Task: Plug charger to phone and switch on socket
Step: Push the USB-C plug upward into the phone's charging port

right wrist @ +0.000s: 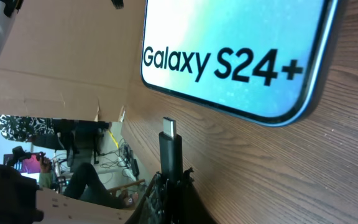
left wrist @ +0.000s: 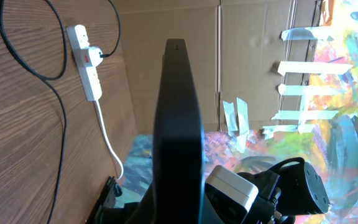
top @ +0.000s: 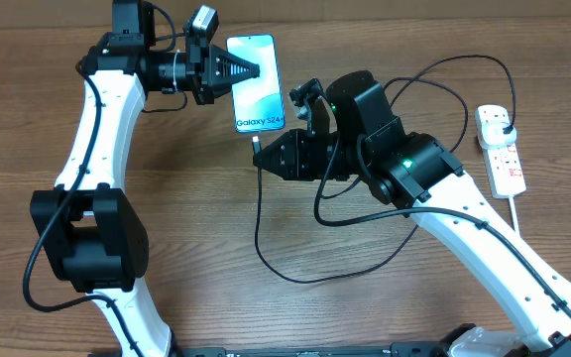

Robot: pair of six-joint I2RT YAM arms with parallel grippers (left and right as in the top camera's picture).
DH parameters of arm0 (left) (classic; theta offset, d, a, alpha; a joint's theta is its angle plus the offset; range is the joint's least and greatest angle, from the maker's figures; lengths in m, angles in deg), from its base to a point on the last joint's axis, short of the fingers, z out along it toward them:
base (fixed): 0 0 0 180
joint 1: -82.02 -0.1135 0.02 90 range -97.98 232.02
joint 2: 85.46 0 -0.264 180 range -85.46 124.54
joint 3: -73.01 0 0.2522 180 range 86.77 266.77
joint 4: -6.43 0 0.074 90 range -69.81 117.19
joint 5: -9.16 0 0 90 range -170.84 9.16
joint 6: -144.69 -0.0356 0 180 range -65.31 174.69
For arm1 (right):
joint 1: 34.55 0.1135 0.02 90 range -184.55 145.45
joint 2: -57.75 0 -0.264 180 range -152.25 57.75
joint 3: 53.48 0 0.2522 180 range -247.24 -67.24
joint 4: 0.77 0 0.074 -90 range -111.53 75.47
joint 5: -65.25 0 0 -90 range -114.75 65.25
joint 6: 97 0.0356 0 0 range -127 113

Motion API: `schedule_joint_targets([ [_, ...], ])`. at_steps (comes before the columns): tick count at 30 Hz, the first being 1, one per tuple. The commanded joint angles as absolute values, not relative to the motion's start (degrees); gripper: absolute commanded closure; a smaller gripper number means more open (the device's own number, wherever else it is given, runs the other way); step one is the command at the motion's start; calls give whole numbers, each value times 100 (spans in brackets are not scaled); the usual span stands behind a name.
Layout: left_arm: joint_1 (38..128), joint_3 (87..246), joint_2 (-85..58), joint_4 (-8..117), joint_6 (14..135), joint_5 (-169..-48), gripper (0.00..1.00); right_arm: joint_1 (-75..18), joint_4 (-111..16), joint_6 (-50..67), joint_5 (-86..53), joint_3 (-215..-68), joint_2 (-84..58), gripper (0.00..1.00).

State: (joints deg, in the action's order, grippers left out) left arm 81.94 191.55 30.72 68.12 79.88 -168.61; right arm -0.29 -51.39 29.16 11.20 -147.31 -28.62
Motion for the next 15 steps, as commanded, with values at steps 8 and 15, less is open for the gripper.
schedule_joint_targets([
  [8, 8205, 19332, 3024, 6790, 8049, -17145, 96, -155, -5113, 2855, 984, -14701, -2853, 96],
  [15, 8205, 19334, 3024, 6792, 8047, -17145, 96, -271, -5102, 2855, 986, -14701, -2853, 96],
])
